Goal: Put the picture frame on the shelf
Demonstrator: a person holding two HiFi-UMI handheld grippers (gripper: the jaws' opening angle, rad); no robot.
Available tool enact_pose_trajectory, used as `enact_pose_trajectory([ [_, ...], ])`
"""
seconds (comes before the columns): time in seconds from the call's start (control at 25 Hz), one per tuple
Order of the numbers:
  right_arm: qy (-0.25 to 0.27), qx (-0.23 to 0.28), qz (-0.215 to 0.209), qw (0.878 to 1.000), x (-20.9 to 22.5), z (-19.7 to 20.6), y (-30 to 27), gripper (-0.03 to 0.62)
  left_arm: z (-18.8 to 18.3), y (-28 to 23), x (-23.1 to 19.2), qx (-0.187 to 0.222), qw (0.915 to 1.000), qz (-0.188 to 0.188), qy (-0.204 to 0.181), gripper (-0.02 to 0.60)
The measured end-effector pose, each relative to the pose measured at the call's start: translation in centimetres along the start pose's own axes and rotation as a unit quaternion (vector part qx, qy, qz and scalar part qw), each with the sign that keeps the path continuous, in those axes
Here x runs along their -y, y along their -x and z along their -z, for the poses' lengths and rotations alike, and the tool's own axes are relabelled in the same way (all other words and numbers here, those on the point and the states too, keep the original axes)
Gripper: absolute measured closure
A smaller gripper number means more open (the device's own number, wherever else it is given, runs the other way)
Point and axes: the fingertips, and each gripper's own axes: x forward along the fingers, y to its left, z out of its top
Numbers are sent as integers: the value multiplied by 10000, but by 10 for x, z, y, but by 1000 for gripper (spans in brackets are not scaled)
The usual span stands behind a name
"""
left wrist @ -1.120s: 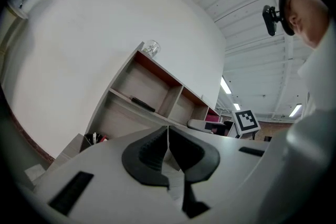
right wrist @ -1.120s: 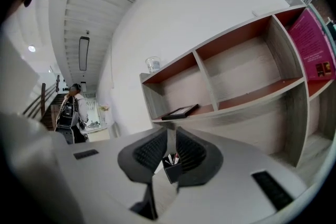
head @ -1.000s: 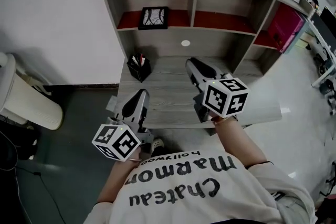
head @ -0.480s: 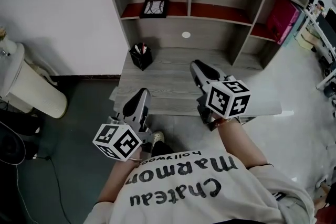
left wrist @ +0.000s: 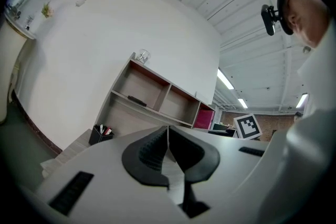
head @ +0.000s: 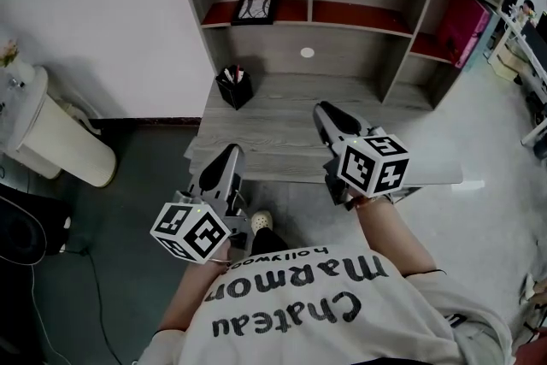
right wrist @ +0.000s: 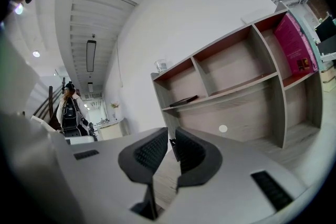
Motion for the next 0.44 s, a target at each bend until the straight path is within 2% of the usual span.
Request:
enact_pose_trajectory([
  [0.44, 89, -200, 114, 9997, 11, 7, 4, 560, 4, -6, 1, -83, 9999, -62, 65, 558],
])
